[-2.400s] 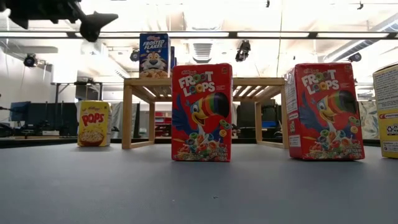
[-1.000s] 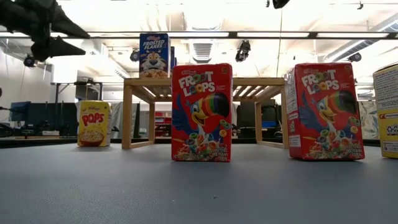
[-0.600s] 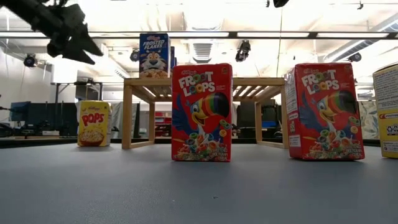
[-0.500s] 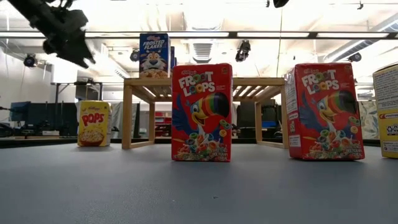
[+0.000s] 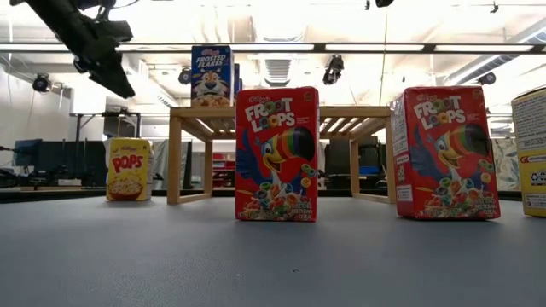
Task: Stack cereal on shelf
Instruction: Put the top yellow cereal box on the shelf
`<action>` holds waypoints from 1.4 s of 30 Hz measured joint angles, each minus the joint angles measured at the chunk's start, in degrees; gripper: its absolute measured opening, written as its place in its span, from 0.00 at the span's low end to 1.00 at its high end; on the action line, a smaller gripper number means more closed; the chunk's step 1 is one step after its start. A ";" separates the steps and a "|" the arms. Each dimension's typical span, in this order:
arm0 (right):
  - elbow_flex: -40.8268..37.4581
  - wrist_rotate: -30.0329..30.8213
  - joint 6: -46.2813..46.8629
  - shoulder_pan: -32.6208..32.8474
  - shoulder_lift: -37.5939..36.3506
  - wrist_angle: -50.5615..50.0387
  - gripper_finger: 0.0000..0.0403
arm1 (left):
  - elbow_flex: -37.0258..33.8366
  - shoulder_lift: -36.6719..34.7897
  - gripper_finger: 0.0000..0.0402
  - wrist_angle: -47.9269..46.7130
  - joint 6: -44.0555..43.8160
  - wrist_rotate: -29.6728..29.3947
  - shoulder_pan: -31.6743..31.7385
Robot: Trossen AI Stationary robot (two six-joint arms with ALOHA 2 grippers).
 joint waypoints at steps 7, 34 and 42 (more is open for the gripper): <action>0.00 0.00 -0.62 0.00 0.00 0.11 0.59 | -0.49 7.71 0.75 0.21 1.13 0.16 1.31; 0.00 0.00 0.57 0.00 0.63 0.11 0.59 | -0.54 19.99 0.75 1.42 14.99 0.54 8.71; 0.00 0.02 0.47 -0.02 0.63 0.11 0.59 | -0.56 23.07 0.75 3.86 15.83 0.35 10.11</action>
